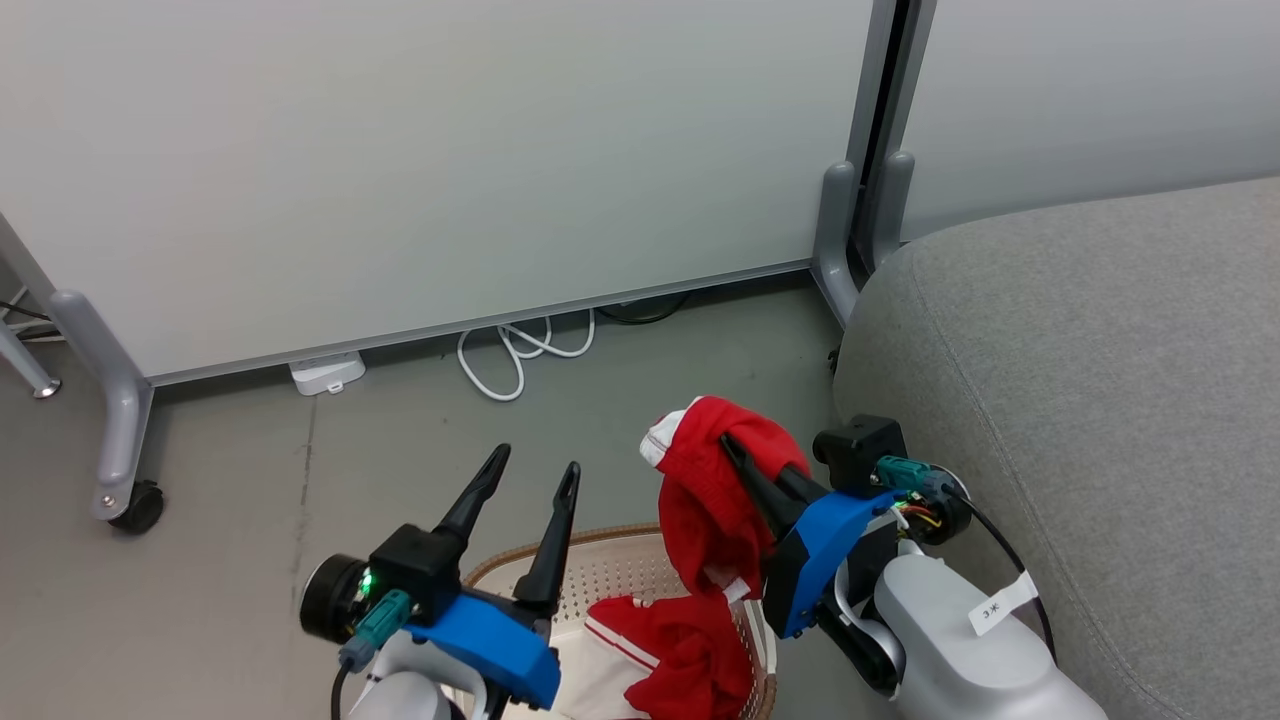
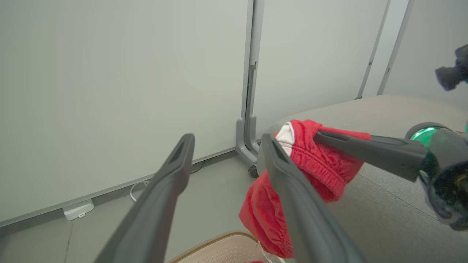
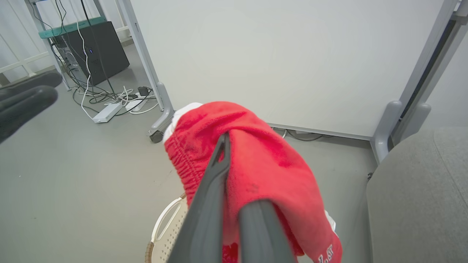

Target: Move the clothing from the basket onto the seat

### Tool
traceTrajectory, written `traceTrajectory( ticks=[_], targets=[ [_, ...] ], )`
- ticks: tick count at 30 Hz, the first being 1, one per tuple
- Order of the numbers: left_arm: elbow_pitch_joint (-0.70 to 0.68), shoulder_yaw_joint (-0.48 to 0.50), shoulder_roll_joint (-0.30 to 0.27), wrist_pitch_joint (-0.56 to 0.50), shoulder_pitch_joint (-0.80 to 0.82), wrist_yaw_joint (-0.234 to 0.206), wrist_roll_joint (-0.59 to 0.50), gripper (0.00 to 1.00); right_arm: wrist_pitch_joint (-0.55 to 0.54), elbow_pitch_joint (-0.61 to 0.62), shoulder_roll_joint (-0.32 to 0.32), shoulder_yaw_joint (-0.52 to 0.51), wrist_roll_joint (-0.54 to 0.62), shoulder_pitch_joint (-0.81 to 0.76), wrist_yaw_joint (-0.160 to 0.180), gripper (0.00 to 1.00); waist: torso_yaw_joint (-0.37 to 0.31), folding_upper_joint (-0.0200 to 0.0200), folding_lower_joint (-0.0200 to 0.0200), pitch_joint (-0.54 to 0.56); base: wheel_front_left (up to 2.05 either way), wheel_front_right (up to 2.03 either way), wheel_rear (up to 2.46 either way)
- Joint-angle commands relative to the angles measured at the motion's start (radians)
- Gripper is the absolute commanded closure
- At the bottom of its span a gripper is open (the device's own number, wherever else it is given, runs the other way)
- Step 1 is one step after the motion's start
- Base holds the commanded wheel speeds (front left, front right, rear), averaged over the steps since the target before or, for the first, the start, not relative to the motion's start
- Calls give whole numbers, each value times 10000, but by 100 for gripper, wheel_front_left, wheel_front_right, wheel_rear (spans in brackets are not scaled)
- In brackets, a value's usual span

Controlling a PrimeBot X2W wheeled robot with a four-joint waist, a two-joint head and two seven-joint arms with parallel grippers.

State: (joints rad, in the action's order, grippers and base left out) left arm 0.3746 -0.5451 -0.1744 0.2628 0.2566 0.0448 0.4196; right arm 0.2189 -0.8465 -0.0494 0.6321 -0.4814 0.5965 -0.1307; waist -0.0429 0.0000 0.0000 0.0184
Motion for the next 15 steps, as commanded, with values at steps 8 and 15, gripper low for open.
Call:
traceTrajectory(
  ticks=[8, 15],
  targets=[
    [-523, 1722, 279, 31, -1387, 201, -671, 0, 36, 301, -19, -335, 476, -402, -1, 100, -44, 0, 0, 32, 0, 0, 0],
    [-528, 2370, 600, 31, -1678, 522, -1167, 0, -101, 687, -21, -570, 691, -686, -1, 100, -83, 0, 0, 43, 0, 0, 0]
  ],
)
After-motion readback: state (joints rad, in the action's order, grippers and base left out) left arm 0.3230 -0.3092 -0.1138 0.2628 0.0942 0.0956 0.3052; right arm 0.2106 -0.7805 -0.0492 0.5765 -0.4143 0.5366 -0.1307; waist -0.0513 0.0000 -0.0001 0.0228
